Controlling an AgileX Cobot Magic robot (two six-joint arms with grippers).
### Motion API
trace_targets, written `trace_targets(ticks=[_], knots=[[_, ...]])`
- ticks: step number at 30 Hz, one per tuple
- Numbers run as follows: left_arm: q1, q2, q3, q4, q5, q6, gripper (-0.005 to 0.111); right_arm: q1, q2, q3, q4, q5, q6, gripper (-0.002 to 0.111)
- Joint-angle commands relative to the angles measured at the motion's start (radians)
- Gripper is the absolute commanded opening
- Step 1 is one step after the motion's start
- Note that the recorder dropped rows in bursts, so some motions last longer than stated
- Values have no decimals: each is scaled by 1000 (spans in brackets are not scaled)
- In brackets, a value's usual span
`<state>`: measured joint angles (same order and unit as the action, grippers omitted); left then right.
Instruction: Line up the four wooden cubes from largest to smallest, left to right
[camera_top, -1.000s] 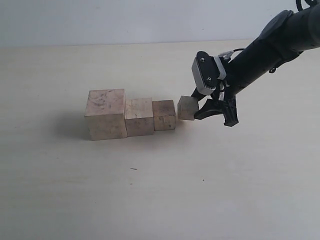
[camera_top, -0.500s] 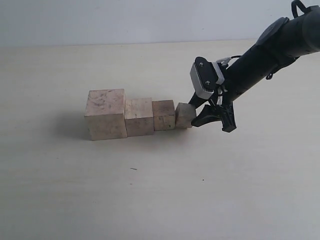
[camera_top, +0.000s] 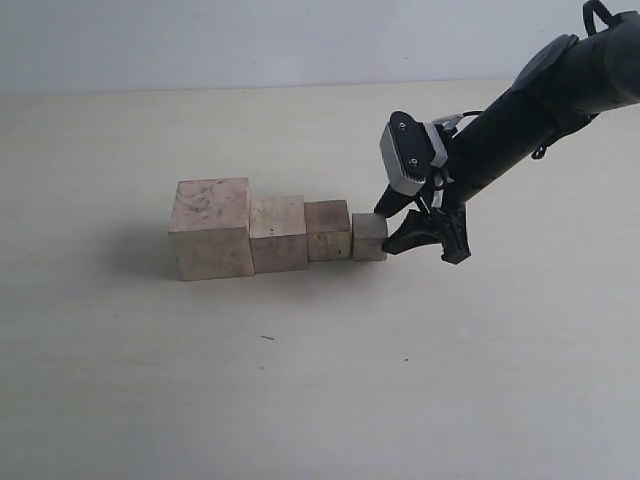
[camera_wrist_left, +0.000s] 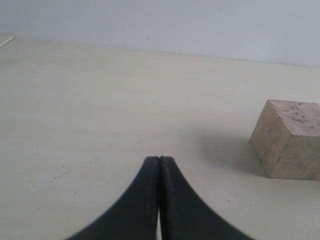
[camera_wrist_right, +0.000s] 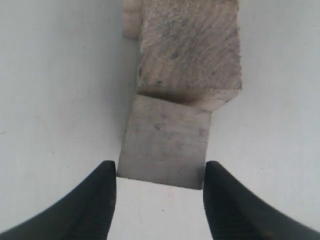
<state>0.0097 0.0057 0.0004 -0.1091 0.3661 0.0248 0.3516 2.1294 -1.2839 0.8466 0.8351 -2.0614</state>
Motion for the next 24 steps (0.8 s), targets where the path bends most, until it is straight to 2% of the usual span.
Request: trace_targets(ticks=[1,11,15,17,19,21,22,23,24], knots=[[-5,-6,0,1,-10,-3,0,-3,-2,-10,16,1,24,53],[-5,-6,0,1,-10,-3,0,-3,-48,-10,16,5,126,53],[-5,-6,0,1,-10,-3,0,-3,-112,-10,-36,1,326,53],[-5,-6,0,1,-10,-3,0,-3,-121,-10,-129,1,486,51],[-5,-6,0,1,-10,-3,0,-3,-114,-10,-226,1,679,38],[-5,-6,0,1,-10,-3,0,-3,-99,-10,-234,-25,821,13],[-5,-6,0,1,-10,-3,0,-3,-91,-10,-219,-33,841,5],[-5,-6,0,1,-10,-3,0,-3,-79,-10,-199,-35,857,0],[-5,-6,0,1,-10,-3,0,-3,-70,-10,-194,-38,872,0]])
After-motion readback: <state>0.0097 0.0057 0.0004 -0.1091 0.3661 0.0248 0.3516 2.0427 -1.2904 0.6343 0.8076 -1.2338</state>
